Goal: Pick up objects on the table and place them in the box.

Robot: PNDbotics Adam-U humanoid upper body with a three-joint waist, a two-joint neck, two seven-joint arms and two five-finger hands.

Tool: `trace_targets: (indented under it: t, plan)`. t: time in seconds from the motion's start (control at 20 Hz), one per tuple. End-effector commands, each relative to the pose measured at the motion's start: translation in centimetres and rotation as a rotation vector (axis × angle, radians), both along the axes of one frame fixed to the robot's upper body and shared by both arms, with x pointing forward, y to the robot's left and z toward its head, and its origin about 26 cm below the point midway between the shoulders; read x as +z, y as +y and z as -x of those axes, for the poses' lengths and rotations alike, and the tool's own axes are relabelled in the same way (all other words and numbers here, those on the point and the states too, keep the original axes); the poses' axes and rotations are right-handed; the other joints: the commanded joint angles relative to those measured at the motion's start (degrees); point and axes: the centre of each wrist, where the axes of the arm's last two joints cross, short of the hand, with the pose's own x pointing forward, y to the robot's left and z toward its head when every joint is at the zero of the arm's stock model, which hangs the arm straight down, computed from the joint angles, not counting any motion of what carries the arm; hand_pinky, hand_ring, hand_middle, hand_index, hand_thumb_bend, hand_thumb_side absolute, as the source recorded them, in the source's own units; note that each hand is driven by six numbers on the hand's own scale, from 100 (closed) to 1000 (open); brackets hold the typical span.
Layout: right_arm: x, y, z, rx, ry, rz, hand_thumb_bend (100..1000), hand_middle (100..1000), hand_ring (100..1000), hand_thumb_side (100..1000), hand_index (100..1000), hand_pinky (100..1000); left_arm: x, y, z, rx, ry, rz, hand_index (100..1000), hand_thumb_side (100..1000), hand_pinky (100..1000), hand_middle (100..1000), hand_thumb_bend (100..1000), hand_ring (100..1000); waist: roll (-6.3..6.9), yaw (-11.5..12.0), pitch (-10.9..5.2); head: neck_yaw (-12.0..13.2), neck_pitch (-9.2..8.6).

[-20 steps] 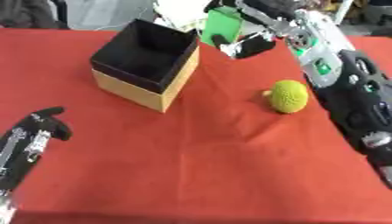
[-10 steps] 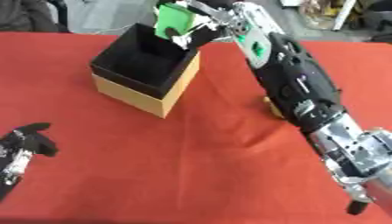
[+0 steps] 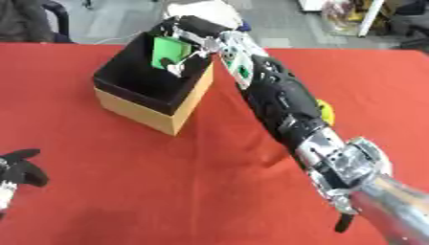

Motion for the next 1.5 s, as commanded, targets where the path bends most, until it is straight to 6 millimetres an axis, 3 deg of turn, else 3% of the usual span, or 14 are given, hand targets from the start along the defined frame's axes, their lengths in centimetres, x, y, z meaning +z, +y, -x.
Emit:
trace_targets:
  t: [0.05, 0.2, 0.75, 0.95, 1.2, 1.5]
  plan:
    - [1.6, 1.0, -0.2, 0.048, -0.043, 0.057, 100, 964, 938, 293, 974, 873, 0.7, -0.2, -0.2, -0.015, -0.023, 0.008, 824, 766, 600, 517, 100, 577, 0.39, 0.2, -0.77, -0.3, -0.77]
    - [2.7, 1.4, -0.1, 0.061, -0.109, 0.030, 100, 1000, 973, 385, 989, 920, 0.7, -0.1, -0.2, -0.010, -0.022, 0.009, 824, 767, 601, 517, 100, 577, 0.38, -0.1, -0.77, -0.2, -0.89]
    - [8.5, 2.1, 1.5, 0.141, -0.312, -0.079, 100, 1000, 965, 291, 983, 914, 0.5, 0.4, -0.1, 0.013, -0.020, 0.004, 824, 770, 602, 518, 100, 578, 0.33, -2.3, -0.41, 1.1, -0.91]
    - [10.6, 0.4, 3.0, 0.182, -0.368, -0.063, 100, 1000, 960, 287, 986, 899, 0.3, 1.2, -0.1, 0.054, -0.017, 0.003, 824, 772, 603, 518, 100, 578, 0.13, -5.0, -0.28, 3.5, -0.71]
    - [12.4, -3.0, 7.0, 0.242, -0.319, -0.065, 100, 1000, 959, 277, 997, 889, -0.3, 2.4, 0.2, 0.113, -0.006, -0.007, 824, 776, 603, 518, 100, 578, -0.29, -9.2, -0.55, 6.7, 0.13]
    - [11.3, -6.1, 11.2, 0.210, -0.236, -0.052, 100, 988, 946, 340, 997, 877, -0.6, 3.0, 0.3, 0.142, 0.001, -0.011, 824, 778, 604, 518, 100, 578, -0.59, -11.8, -0.80, 7.4, 0.61]
